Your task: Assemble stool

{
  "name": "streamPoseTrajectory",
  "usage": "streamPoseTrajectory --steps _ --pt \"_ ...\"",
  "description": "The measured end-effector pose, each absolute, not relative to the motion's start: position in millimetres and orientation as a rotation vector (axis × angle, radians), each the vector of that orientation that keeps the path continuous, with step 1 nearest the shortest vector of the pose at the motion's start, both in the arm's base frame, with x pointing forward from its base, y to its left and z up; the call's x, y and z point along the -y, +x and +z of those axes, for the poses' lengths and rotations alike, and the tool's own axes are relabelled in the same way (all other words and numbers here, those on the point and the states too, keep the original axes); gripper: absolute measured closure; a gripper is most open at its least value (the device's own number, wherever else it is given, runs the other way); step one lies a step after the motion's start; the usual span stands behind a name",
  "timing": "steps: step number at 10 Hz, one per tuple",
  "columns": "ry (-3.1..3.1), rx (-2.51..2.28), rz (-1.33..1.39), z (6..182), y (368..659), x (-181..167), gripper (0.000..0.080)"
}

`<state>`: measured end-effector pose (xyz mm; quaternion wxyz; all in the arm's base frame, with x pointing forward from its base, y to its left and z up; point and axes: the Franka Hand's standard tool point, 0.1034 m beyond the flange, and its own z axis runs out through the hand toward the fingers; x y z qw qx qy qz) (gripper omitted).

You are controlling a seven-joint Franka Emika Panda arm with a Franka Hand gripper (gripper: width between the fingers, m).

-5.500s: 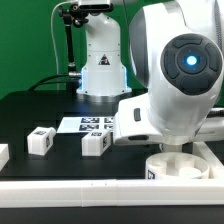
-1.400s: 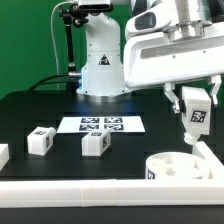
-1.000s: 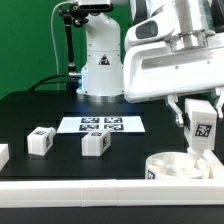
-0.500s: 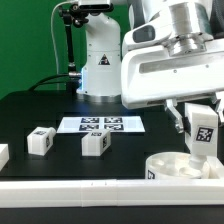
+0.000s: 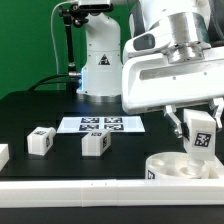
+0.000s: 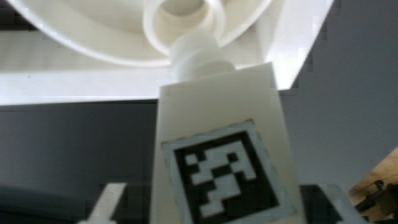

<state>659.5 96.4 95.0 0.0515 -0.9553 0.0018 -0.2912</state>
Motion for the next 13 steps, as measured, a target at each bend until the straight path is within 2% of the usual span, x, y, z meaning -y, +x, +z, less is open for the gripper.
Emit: streamPoseTrajectory --steps 7,13 --pt "-2.916 0.004 -0.872 89.7 649 -95 0.0471" --pt "-2.924 0.014 -0.846 78.3 642 -99 0.0471"
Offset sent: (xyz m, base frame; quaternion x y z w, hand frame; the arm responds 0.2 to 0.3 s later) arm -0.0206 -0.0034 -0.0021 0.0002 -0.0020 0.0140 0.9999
